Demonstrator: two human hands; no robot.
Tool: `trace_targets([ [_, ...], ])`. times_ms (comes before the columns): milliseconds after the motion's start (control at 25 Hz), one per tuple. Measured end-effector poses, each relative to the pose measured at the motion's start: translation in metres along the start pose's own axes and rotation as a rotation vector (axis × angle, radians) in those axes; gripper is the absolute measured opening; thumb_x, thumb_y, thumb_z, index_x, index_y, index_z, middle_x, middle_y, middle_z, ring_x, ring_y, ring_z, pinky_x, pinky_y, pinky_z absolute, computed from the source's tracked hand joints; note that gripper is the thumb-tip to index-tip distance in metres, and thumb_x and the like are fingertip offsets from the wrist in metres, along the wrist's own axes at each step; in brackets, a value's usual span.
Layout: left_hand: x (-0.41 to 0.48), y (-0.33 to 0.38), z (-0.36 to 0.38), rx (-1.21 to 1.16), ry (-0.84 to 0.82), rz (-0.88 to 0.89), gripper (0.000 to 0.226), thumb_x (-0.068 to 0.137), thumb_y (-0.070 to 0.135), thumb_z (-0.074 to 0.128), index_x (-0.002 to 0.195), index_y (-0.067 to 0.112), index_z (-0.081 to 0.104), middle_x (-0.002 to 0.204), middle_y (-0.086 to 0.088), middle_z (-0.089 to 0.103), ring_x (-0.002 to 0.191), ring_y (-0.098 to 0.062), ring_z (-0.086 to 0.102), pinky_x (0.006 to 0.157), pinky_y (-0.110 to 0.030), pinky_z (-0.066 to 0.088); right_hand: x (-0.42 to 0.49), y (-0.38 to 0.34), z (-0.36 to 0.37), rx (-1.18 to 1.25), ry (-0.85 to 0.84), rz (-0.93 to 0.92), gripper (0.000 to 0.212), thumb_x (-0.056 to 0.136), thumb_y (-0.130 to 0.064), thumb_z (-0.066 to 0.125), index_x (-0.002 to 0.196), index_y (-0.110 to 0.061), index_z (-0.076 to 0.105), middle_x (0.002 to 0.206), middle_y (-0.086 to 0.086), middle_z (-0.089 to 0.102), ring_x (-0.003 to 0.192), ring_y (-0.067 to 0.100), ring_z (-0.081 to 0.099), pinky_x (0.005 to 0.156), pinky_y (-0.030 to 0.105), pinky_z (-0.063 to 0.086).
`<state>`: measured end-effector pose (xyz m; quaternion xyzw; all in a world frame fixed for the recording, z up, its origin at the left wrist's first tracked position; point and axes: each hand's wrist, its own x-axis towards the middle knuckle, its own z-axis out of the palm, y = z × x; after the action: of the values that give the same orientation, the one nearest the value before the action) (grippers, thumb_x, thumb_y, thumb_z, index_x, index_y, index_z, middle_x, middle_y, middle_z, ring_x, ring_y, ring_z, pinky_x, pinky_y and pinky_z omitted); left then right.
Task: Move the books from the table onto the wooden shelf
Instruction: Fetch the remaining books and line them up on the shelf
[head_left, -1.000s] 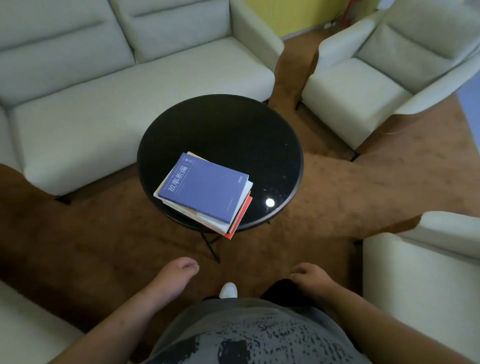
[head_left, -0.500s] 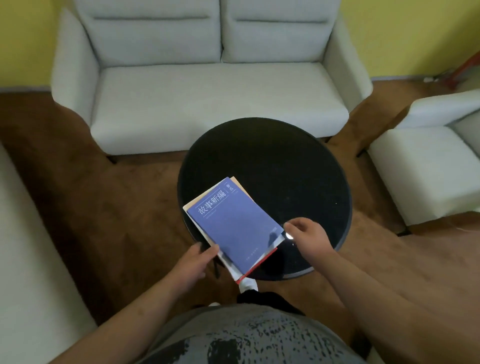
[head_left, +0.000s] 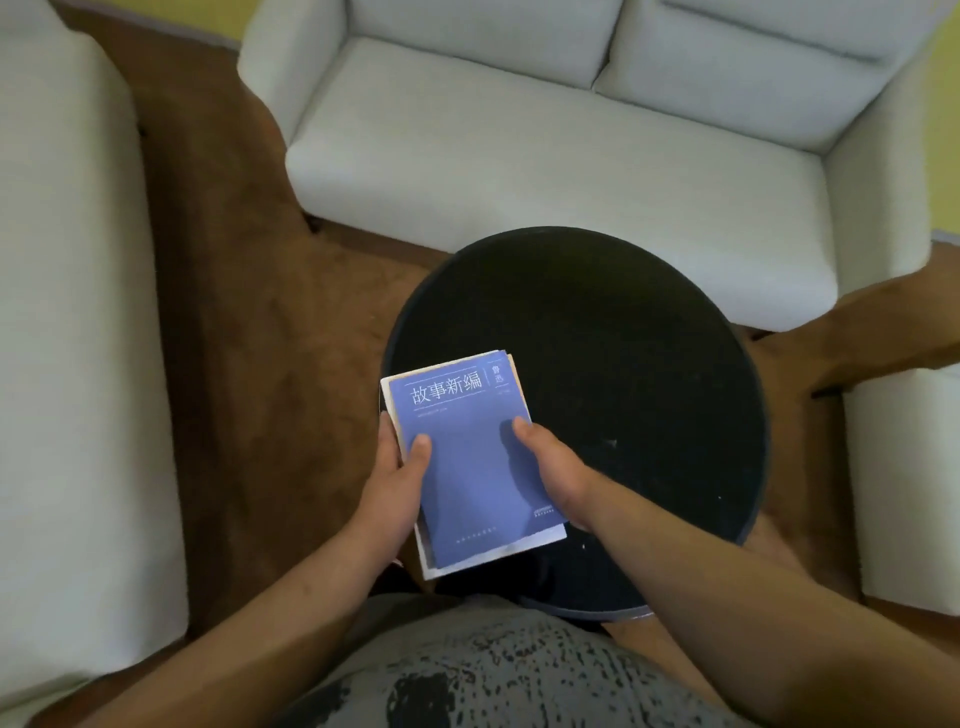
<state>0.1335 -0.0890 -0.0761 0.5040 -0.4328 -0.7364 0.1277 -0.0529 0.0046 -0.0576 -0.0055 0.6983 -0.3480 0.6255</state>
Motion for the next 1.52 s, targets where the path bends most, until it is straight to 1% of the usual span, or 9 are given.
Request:
trace_targets([
  [280, -0.006, -0.008, 0.013, -0.198, 0.034, -0.138, 0.036, 0.096, 0.043, 0.061, 0.128, 0.028, 0.058, 0.124, -0.005, 0.071, 0.111, -0.030, 0.070, 0.102, -0.058, 0.051, -0.005, -0.007, -0.004, 0.033, -0.145, 0.048, 0.049, 0.102, -0.051, 0.048, 0.138, -0.020, 0.055, 0.116, 0.010, 0.073, 0.098, 0.029, 0.072, 0.079, 0.041, 0.057],
  [480, -0.018, -0.029, 0.005, -0.325, 0.035, -0.175, 0.034, 0.099, 0.035, 0.058, 0.131, 0.024, 0.057, 0.123, -0.011, 0.072, 0.113, -0.036, 0.068, 0.101, -0.062, 0.050, -0.006, 0.008, 0.004, -0.034, -0.192, 0.000, 0.048, 0.103, -0.051, 0.046, 0.145, -0.028, 0.047, 0.126, 0.011, 0.070, 0.109, 0.030, 0.070, 0.086, 0.043, 0.057],
  [720, -0.048, -0.060, -0.011, -0.348, 0.025, -0.132, 0.041, 0.095, 0.032, 0.061, 0.133, 0.019, 0.058, 0.125, -0.015, 0.071, 0.112, -0.037, 0.069, 0.097, -0.058, 0.053, -0.020, 0.049, 0.010, -0.081, -0.228, -0.051, 0.042, 0.107, -0.040, 0.043, 0.147, -0.028, 0.042, 0.126, 0.000, 0.067, 0.103, 0.014, 0.069, 0.076, 0.028, 0.054],
  [800, -0.049, -0.065, -0.018, -0.357, 0.008, -0.139, 0.049, 0.088, 0.036, 0.063, 0.133, 0.017, 0.059, 0.125, -0.016, 0.071, 0.111, -0.037, 0.070, 0.097, -0.058, 0.054, -0.017, 0.048, 0.007, -0.144, -0.239, -0.065, 0.051, 0.104, -0.046, 0.047, 0.151, -0.025, 0.038, 0.132, -0.001, 0.065, 0.107, 0.011, 0.068, 0.075, 0.024, 0.052],
  [920, -0.042, -0.070, -0.024, -0.341, 0.000, -0.196, 0.061, 0.082, 0.044, 0.070, 0.136, 0.019, 0.055, 0.129, -0.017, 0.068, 0.117, -0.041, 0.066, 0.103, -0.065, 0.047, -0.007, 0.039, 0.006, -0.194, -0.219, -0.039, 0.088, 0.089, -0.065, 0.060, 0.155, -0.015, 0.033, 0.141, 0.005, 0.061, 0.119, 0.017, 0.064, 0.079, 0.024, 0.049],
  [1080, -0.036, -0.073, -0.035, -0.349, -0.050, -0.202, 0.071, 0.077, 0.048, 0.077, 0.137, 0.018, 0.052, 0.133, -0.019, 0.064, 0.122, -0.043, 0.062, 0.104, -0.068, 0.044, -0.007, 0.041, 0.014, -0.197, -0.234, -0.043, 0.057, 0.098, -0.060, 0.049, 0.137, -0.018, 0.055, 0.122, 0.000, 0.071, 0.108, 0.014, 0.067, 0.086, 0.028, 0.049],
  [1200, -0.036, -0.075, -0.040, -0.365, -0.081, -0.196, 0.065, 0.079, 0.044, 0.074, 0.135, 0.018, 0.054, 0.131, -0.019, 0.065, 0.118, -0.042, 0.064, 0.104, -0.066, 0.045, -0.007, 0.047, 0.014, -0.176, -0.189, -0.049, 0.084, 0.080, -0.076, 0.061, 0.140, -0.018, 0.051, 0.126, 0.002, 0.070, 0.116, 0.019, 0.066, 0.104, 0.041, 0.047],
  [1360, -0.037, -0.077, -0.043, -0.407, -0.083, -0.195, 0.049, 0.083, 0.040, 0.066, 0.127, 0.022, 0.059, 0.126, -0.017, 0.069, 0.109, -0.036, 0.069, 0.095, -0.058, 0.053, -0.008, 0.046, 0.013, -0.171, -0.218, -0.049, 0.103, 0.063, -0.077, 0.064, 0.144, -0.017, 0.042, 0.133, 0.003, 0.065, 0.122, 0.021, 0.062, 0.098, 0.037, 0.047],
  [1520, -0.037, -0.079, -0.047, -0.404, -0.099, -0.189, 0.068, 0.074, 0.045, 0.074, 0.134, 0.019, 0.056, 0.129, -0.018, 0.067, 0.112, -0.037, 0.067, 0.096, -0.057, 0.052, -0.003, 0.048, 0.020, -0.165, -0.192, -0.068, 0.124, 0.054, -0.085, 0.075, 0.149, -0.016, 0.037, 0.137, 0.004, 0.063, 0.125, 0.023, 0.061, 0.109, 0.044, 0.044],
])
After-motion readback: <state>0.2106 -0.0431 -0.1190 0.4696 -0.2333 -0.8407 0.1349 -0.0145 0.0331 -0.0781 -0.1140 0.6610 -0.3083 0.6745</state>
